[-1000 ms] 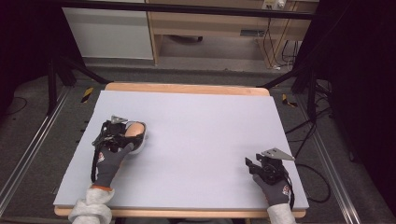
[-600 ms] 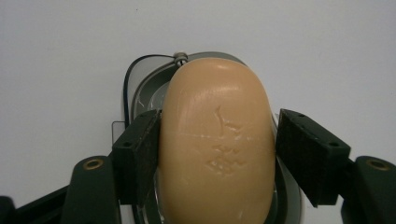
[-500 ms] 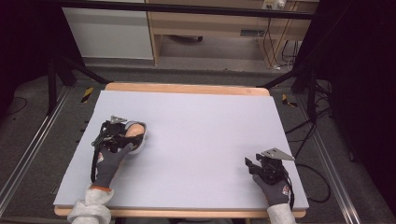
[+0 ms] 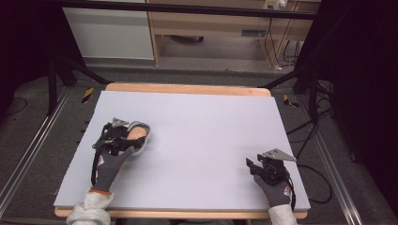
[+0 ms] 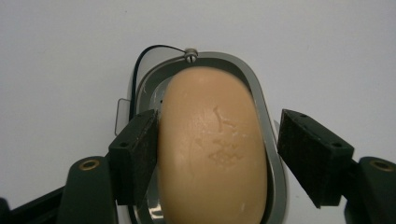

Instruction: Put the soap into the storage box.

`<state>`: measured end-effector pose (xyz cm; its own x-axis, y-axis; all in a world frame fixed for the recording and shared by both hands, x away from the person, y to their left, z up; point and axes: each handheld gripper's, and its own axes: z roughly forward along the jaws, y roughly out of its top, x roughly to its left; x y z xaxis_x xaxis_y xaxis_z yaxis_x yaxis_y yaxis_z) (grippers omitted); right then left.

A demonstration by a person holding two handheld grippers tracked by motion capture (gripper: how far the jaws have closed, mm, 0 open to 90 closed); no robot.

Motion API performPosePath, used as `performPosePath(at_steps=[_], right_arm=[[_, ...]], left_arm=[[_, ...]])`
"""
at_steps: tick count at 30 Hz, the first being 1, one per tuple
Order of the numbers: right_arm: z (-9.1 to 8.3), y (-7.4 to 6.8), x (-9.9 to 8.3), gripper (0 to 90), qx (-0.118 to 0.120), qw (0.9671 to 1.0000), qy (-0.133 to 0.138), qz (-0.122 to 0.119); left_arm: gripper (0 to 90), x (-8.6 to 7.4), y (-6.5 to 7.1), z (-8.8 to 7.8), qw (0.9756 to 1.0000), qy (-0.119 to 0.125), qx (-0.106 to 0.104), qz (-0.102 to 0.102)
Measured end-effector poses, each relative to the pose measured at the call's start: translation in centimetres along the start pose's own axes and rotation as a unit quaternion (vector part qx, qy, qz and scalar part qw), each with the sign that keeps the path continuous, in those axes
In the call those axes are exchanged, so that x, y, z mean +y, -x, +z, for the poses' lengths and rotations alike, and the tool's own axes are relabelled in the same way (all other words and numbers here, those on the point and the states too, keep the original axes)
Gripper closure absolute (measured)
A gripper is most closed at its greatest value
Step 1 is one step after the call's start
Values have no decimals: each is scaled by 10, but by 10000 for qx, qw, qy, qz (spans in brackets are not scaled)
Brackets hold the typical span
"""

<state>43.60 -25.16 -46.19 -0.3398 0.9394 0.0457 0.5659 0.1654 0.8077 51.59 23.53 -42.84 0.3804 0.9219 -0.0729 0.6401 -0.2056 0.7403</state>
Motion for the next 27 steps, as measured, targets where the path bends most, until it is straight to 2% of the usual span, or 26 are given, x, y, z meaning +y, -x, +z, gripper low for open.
performPosePath(at_steps=[18, 21, 27], right_arm=[[-1, 0, 0, 484, 2, 10000, 21, 0], [-1, 0, 0, 484, 12, 10000, 21, -2], [-1, 0, 0, 484, 30, 10000, 18, 25]], left_arm=[[305, 5, 19, -9, 9994, 149, -161, 274], [312, 5, 23, -11, 9989, 181, -271, 342], [312, 5, 27, -11, 9986, 174, -264, 428]])
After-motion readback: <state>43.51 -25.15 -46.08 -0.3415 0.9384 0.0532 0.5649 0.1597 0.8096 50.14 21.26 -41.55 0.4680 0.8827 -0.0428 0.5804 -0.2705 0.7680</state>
